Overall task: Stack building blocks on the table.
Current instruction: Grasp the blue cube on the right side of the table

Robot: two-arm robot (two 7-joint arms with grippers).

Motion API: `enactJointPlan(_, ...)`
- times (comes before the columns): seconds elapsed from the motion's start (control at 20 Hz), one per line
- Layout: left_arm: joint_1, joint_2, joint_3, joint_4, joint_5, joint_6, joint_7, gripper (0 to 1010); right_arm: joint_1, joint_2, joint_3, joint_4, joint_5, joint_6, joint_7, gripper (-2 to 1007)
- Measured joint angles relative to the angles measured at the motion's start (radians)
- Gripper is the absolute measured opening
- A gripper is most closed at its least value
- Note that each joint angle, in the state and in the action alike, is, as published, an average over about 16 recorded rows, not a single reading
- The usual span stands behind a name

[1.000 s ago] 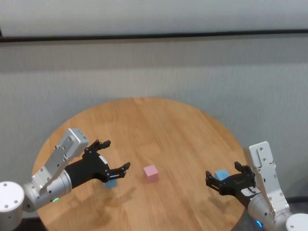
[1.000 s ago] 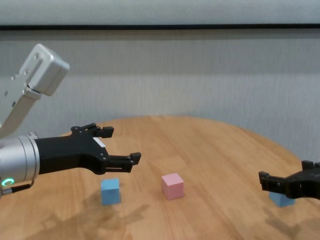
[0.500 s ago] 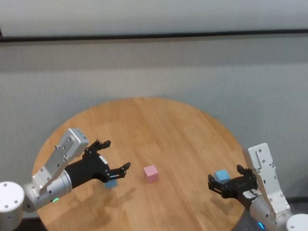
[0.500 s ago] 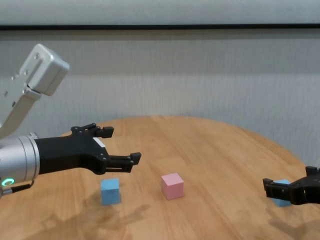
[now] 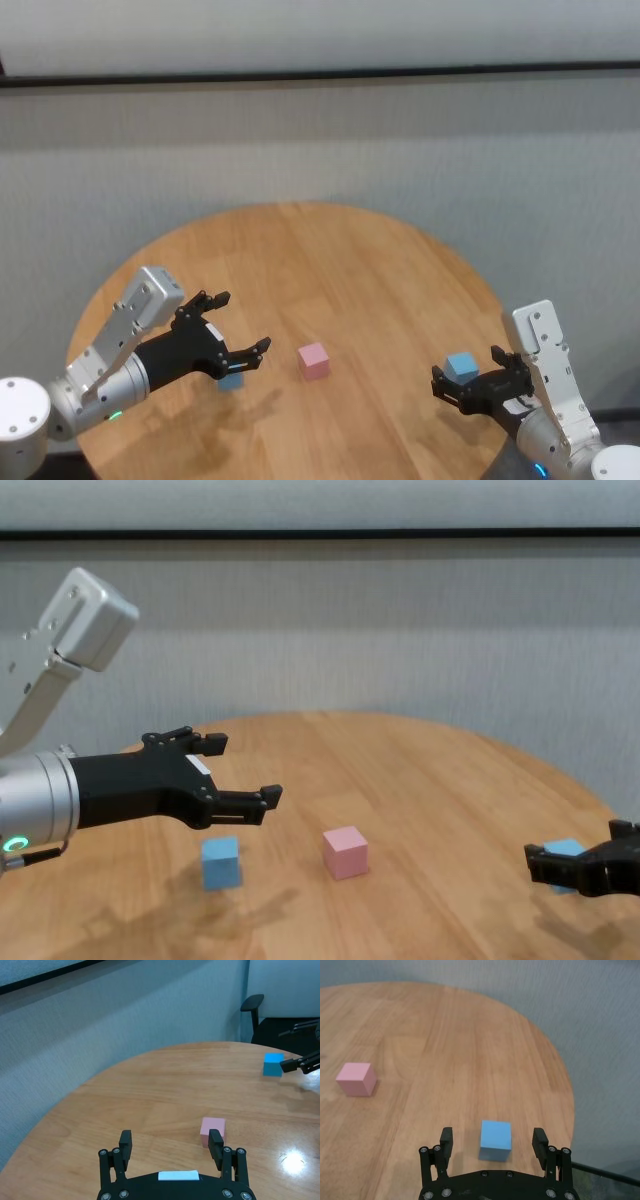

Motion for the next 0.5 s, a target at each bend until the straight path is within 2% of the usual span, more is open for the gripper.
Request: enactJointPlan(0.5, 0.0, 0.0, 0.0, 0.0, 0.0, 0.0, 0.0, 1003, 0.001, -0.018, 0.016, 0.022, -0.019, 0.005, 0.011, 1001)
